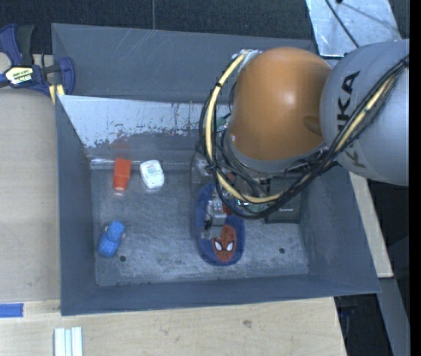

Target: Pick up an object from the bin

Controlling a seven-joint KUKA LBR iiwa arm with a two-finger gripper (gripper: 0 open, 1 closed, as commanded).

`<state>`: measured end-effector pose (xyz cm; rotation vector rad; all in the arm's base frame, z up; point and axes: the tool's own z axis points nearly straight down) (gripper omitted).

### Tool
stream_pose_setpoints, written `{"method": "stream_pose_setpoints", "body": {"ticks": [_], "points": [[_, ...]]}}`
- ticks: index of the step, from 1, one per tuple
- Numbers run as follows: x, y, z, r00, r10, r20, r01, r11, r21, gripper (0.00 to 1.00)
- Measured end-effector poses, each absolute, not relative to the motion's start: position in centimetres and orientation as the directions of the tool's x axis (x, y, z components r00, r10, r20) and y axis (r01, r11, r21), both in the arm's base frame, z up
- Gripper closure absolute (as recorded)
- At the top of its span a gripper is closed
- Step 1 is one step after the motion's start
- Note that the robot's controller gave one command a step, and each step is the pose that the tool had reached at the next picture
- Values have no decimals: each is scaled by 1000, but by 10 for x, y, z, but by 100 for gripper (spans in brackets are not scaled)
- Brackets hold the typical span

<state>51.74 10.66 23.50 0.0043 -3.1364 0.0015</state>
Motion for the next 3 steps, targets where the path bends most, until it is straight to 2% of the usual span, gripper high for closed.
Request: {"method": "stream_pose_setpoints", "body": {"ticks": [1, 2, 3], "points": [[563, 54, 114, -1000, 5, 4, 5, 1000, -2, 0], [569, 83, 147, -921, -389, -7, -389, 921, -1, 0], [555, 129, 160, -972, -237, -7, -237, 972, 2, 0]]}}
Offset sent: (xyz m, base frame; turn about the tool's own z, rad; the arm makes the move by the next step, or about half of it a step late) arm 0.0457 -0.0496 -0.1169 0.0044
